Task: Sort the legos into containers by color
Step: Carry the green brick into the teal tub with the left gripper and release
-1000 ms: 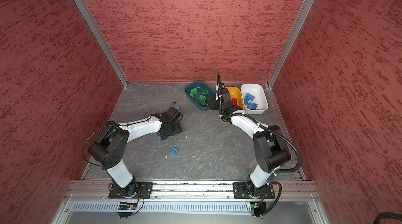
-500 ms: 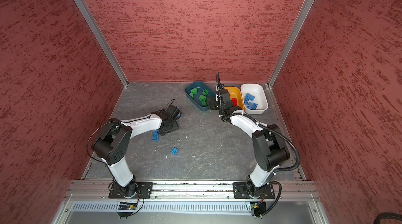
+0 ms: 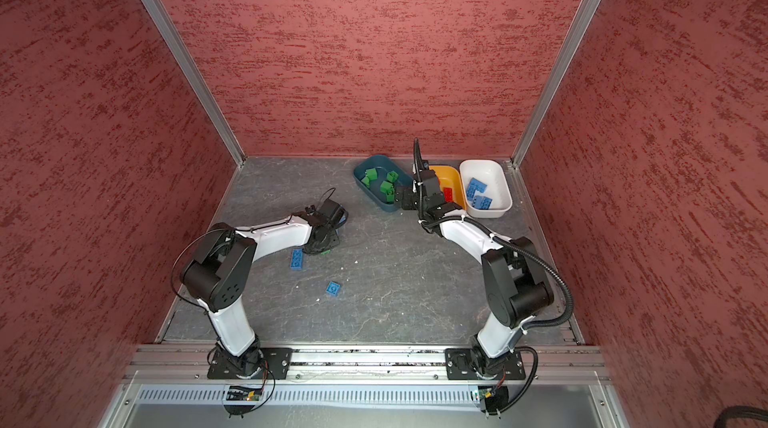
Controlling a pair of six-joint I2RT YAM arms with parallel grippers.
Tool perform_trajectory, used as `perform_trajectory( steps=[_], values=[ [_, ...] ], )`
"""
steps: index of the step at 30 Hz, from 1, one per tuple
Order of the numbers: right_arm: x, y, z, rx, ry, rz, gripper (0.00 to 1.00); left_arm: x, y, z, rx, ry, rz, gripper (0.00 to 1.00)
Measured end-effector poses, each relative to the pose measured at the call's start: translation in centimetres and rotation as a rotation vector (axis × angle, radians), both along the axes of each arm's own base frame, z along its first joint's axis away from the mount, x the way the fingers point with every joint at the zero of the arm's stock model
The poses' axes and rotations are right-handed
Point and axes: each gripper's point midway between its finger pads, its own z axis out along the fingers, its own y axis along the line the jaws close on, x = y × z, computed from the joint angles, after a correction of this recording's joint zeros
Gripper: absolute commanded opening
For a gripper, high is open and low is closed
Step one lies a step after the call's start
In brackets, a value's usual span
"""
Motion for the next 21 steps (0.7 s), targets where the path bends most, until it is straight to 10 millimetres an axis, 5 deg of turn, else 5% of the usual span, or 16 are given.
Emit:
perform_trajectory(
  steps=[10,21],
  values=[
    [-1.5,0.1,-0.8,0.031,-0.003,0.032,0.99,-0.3,-3.4,1.5,-0.019,-0.009,-0.126,0.25],
    [-4.8,1.4,-0.6,0.121,-0.035,0.153,0.99,6.1,-9.6,9.9,-0.193,-0.219,-0.224,0.23]
  ],
)
